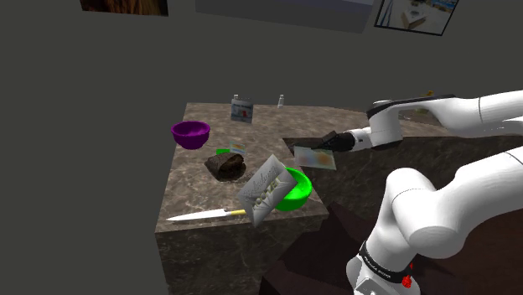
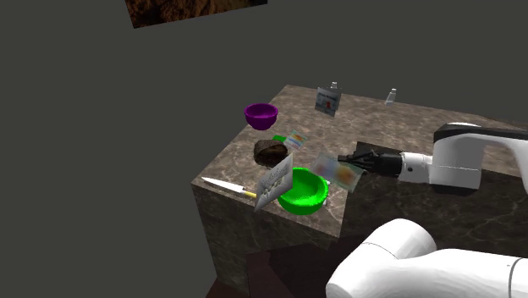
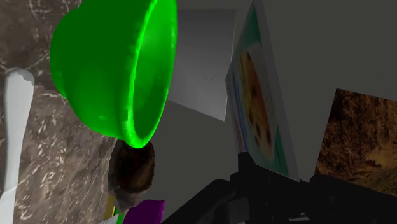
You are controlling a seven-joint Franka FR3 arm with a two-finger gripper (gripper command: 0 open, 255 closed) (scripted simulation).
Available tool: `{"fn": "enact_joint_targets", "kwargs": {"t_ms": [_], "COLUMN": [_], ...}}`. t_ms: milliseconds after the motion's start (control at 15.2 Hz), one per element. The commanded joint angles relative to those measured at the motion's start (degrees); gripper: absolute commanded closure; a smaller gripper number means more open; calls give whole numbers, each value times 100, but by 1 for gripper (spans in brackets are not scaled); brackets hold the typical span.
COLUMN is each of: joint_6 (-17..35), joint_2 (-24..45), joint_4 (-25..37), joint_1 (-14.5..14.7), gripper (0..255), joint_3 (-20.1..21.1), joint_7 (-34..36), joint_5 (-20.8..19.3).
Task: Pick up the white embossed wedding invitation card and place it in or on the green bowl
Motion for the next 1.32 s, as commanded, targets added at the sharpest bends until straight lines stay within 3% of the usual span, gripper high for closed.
{"fn": "enact_joint_targets", "kwargs": {"t_ms": [0, 330, 858, 924, 1254], "joint_6": [50, 217, 221, 221, 221], "joint_2": [36, 77, 70, 70, 70], "joint_4": [-3, 12, 11, 11, 11], "joint_1": [162, 661, 659, 659, 659], "gripper": [255, 255, 255, 0, 0], "joint_3": [-222, -851, -850, -850, -850], "joint_7": [-136, -472, -468, -468, -468], "joint_5": [-41, -155, -159, -159, -159]}}
